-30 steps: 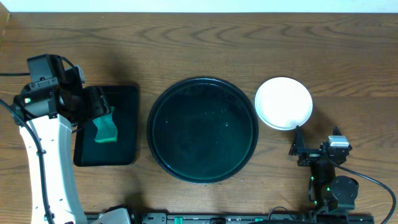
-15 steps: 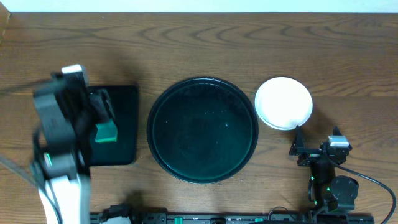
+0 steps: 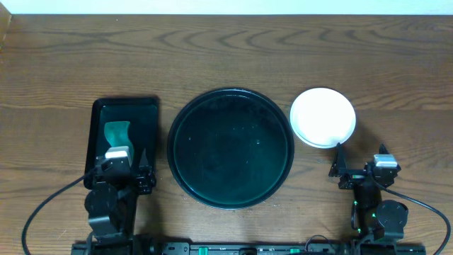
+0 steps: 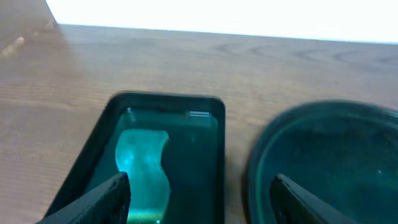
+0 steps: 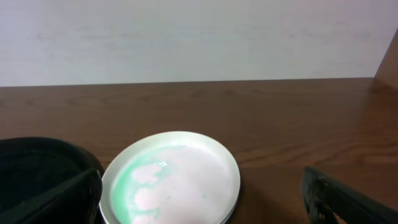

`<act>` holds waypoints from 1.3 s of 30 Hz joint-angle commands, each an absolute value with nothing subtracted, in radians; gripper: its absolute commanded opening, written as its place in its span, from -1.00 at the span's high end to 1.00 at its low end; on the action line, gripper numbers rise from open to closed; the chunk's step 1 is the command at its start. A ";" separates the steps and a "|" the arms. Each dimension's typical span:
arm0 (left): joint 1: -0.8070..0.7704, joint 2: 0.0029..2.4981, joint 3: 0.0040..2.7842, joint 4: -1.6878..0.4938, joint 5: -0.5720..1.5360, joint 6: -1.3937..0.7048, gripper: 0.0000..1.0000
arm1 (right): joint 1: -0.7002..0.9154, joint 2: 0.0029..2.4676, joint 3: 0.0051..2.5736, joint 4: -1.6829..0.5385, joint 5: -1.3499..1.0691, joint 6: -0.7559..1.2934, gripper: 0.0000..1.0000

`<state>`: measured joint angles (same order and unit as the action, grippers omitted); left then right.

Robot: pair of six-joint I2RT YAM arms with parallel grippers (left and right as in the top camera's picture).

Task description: Clean dirty plates on tray and stack at the side

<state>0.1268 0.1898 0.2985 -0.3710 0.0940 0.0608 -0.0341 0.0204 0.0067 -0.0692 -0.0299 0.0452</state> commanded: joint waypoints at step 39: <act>0.121 0.032 0.004 -0.068 0.033 0.097 -0.44 | -0.038 0.018 0.006 -0.072 -0.034 0.058 -0.99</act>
<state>0.1268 0.0284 0.0341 -0.0547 0.0460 0.0834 -0.0341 0.0204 0.0067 -0.0689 -0.0299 0.0452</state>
